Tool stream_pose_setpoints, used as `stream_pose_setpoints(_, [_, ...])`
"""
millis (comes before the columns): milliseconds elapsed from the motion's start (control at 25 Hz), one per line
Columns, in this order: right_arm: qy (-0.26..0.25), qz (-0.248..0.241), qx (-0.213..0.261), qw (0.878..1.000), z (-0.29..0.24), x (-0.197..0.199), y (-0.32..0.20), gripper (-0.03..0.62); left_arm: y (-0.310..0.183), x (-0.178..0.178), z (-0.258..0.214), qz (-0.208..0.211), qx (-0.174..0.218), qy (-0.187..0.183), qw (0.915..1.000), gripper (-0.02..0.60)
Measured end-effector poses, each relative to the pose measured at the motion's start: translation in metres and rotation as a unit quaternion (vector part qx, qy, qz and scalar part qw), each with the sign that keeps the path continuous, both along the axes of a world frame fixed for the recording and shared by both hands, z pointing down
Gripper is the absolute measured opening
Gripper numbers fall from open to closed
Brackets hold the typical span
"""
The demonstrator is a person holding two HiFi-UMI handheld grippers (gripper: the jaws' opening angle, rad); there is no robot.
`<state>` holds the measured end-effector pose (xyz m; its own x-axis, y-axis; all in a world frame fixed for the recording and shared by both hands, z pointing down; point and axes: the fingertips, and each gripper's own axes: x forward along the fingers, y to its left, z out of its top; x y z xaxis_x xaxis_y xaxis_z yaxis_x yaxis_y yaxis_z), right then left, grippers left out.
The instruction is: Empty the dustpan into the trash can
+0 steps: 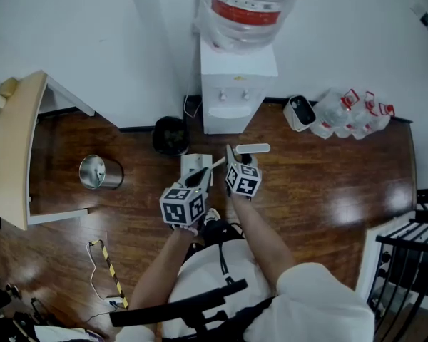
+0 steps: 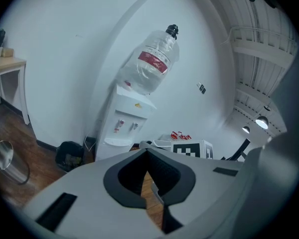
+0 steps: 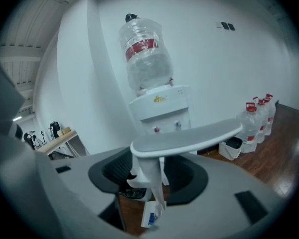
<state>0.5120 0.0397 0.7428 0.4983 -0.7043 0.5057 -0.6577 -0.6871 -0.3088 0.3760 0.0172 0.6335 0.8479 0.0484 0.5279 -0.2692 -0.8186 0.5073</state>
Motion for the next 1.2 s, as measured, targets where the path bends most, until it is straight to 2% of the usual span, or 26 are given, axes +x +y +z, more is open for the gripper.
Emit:
stream_pose_setpoints(40, [-0.001, 0.0, -0.001, 1.0, 0.0, 0.003, -0.003, 0.217, -0.003, 0.0, 0.001, -0.001, -0.002, -0.001, 1.0, -0.011])
stream_pose_setpoints(120, [-0.004, -0.003, -0.006, 1.0, -0.001, 0.007, -0.009, 0.141, -0.009, -0.001, 0.002, -0.007, -0.006, -0.002, 1.0, -0.011])
stream_pose_setpoints(280, [0.003, -0.02, -0.014, 1.0, -0.012, 0.005, -0.027, 0.138, -0.028, -0.008, 0.0, -0.028, -0.009, -0.003, 0.9996, -0.011])
stream_pose_setpoints(480, [0.03, -0.09, -0.027, 0.995, -0.045, -0.008, -0.074, 0.137, -0.06, -0.025, -0.009, -0.085, -0.001, -0.005, 0.9963, -0.011])
stream_pose_setpoints(640, [0.047, -0.115, -0.035, 0.992, -0.079, -0.016, -0.093, 0.137, -0.081, -0.055, -0.011, -0.12, -0.005, -0.002, 0.9928, -0.011])
stream_pose_setpoints(880, [0.06, -0.177, -0.033, 0.982, -0.122, -0.064, -0.141, 0.137, -0.131, -0.108, -0.02, -0.185, 0.012, -0.005, 0.9827, -0.011])
stream_pose_setpoints(1080, [0.062, -0.221, -0.039, 0.973, -0.143, -0.112, -0.172, 0.136, -0.158, -0.137, -0.04, -0.211, 0.035, -0.002, 0.9768, -0.011])
stream_pose_setpoints(1200, [0.058, -0.264, -0.038, 0.962, -0.161, -0.155, -0.195, 0.137, -0.175, -0.164, -0.054, -0.228, 0.042, 0.008, 0.9728, -0.011])
